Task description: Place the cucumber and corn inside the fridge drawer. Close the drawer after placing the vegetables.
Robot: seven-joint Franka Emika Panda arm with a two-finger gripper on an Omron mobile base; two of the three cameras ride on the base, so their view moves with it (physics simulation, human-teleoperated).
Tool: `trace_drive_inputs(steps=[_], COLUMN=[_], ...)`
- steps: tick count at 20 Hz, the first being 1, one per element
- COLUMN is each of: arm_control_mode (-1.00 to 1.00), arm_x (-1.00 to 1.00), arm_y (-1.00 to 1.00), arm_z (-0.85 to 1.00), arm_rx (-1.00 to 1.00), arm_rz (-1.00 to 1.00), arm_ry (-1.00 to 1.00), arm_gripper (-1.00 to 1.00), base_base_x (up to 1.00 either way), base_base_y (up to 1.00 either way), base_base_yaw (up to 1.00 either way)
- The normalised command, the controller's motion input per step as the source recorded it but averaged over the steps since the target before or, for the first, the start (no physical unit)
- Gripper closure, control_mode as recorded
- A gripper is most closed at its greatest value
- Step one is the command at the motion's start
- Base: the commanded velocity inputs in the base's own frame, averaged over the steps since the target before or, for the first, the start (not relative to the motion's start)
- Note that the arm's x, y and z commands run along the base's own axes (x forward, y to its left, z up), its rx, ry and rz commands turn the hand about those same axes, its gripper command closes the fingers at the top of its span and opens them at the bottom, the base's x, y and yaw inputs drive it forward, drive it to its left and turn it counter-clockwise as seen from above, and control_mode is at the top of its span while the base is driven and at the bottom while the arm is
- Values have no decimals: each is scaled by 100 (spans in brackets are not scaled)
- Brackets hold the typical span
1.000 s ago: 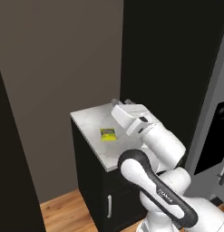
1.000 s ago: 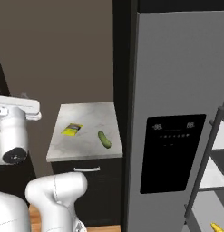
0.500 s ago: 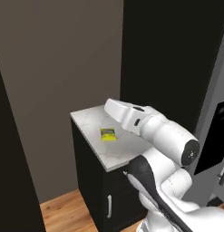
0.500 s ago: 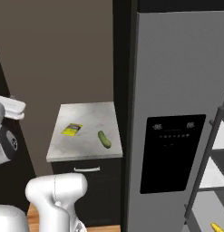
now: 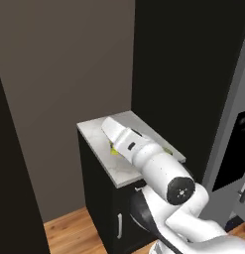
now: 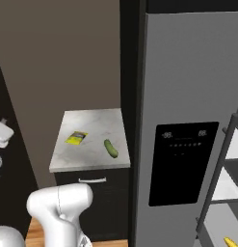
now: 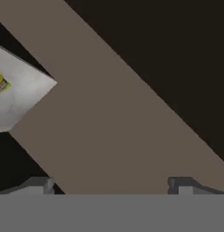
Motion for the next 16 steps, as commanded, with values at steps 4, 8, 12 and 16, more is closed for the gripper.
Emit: trace_drive_inputs(steps=[4,8,12,16], arm_control_mode=[-100,-100,-100,-100], arm_x=[4,9,34,61], arm_y=[-19,-13,-81,-100], arm_z=[-63,-21,-27,-49], arm_rx=[43,41,49,56], arm_rz=[-15,-25,-13,0], arm_ry=[-15,-6,0,-1], arm_gripper=[-100,-100,-100,-100], base_base_x=[0,0,0,0], base_base_y=[0,0,0,0], base_base_yaw=[0,0,0,0])
